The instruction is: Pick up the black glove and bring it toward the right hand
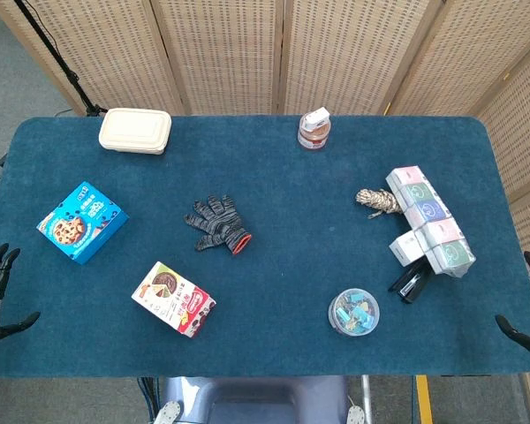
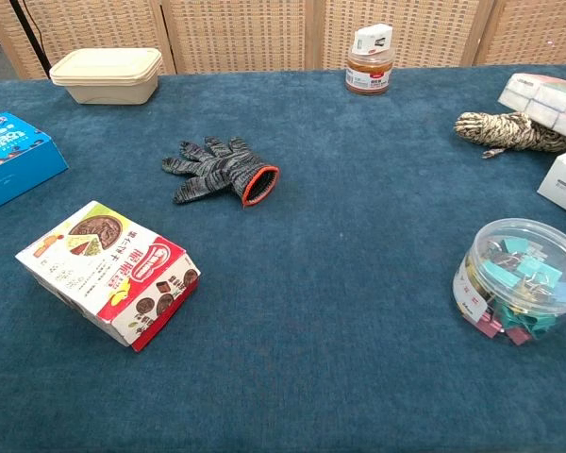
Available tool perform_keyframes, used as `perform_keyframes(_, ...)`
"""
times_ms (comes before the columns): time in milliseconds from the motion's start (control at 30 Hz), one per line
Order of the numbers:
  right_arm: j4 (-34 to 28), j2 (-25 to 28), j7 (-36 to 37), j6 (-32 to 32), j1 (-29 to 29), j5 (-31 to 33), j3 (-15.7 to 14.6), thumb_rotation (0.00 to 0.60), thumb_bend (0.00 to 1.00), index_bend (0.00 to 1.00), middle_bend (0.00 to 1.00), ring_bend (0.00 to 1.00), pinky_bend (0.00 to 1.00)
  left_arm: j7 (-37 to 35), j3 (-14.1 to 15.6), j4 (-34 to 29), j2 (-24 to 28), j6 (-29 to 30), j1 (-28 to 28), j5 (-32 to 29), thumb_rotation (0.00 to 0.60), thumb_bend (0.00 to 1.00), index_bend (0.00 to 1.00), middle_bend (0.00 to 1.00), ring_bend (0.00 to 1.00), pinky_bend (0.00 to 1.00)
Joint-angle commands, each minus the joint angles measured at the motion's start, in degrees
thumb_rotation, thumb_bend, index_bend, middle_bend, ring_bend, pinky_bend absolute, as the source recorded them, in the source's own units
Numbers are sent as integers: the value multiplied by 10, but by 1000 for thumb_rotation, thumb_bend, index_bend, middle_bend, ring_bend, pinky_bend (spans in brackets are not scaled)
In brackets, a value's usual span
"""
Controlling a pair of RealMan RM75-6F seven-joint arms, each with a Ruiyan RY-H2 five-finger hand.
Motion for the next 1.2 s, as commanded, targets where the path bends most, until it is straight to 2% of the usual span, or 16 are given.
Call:
perform_keyframes(33, -2, 1, 2, 2, -1, -3, -1, 600, 0, 0, 0, 0, 0, -2, -3, 1, 1, -1, 2, 4, 600, 0, 0, 0, 0, 0)
perform_keyframes(367, -10, 9, 16, 9, -7, -17, -4, 600, 0, 0, 0, 0, 0, -9, -16, 10, 6, -26, -2, 20, 600, 0, 0, 0, 0, 0)
perform_keyframes(567, -14, 9, 17, 10, -6, -24, -4, 600, 0, 0, 0, 0, 0, -7, -43, 33, 11, -90, -51, 24, 600, 0, 0, 0, 0, 0)
perform_keyframes(733, -9, 7, 19, 2, -2, -19, -1, 600, 0, 0, 0, 0, 0, -72, -52, 92, 21, -190, -146, 90, 600, 0, 0, 0, 0, 0)
perform_keyframes(900, -2, 5, 17, -7, 1, -1, 6, 600, 0, 0, 0, 0, 0, -110, -64, 170, -12, -246, -236, 152, 600, 0, 0, 0, 0, 0)
perform_keyframes(1200, 12, -2, 8, -23, 6, 33, 17, 600, 0, 0, 0, 0, 0, -104, -84, 236, -93, -376, -364, 155, 600, 0, 0, 0, 0, 0)
